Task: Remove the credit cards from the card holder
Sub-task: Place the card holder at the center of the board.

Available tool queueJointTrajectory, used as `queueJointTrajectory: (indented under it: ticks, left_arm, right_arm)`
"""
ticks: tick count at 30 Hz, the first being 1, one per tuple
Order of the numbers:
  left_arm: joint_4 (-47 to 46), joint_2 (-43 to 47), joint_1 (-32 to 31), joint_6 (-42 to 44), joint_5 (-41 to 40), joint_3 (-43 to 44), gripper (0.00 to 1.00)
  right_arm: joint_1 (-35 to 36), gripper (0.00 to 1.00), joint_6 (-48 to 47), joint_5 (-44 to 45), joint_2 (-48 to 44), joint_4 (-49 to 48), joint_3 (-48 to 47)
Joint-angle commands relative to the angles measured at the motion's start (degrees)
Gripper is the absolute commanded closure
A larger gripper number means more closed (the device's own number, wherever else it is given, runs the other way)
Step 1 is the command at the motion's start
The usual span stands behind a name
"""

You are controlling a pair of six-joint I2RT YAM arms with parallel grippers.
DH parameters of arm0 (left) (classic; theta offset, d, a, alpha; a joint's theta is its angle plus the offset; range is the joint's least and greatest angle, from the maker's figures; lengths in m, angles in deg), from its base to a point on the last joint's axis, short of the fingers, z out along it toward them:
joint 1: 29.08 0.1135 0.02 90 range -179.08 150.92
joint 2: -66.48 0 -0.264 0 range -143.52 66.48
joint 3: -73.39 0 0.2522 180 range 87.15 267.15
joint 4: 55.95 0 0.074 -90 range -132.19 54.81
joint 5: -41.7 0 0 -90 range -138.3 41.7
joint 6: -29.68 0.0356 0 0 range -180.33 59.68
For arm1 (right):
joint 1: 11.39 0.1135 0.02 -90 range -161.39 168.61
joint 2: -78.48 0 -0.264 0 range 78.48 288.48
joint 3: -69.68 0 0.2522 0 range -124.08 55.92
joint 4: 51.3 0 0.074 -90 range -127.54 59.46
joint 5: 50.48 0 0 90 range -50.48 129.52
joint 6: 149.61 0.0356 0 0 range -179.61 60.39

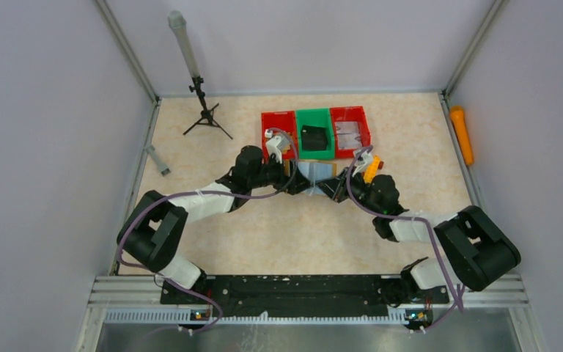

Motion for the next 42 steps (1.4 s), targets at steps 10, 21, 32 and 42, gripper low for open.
queueJointTrajectory:
  ticks: [10, 21, 32, 42]
  left_arm:
    - [-8.43, 6.18, -0.15, 1.12, -0.37, -4.52, 0.02]
    - [2.29, 3.97, 0.07, 1.92, -9.51, -0.30, 0.29]
    - [-4.56, 4.61, 5.94, -5.58, -5.52, -4.64, 0.37]
    - [-18.67, 10.16, 8.78, -8.78, -0.64, -12.87, 0.01]
  right_arm:
    - [0.20, 0.86, 0.79, -2.42, 0.36, -5.33, -2.70]
    - [0.19, 0.83, 0.87, -1.41, 0.00, -5.18, -2.48]
    - [0.10, 0.85, -0.28, 3.03, -1.91, -1.09, -2.17]
    - [-0.23, 0.86, -0.03, 3.05, -1.85, -0.74, -2.26]
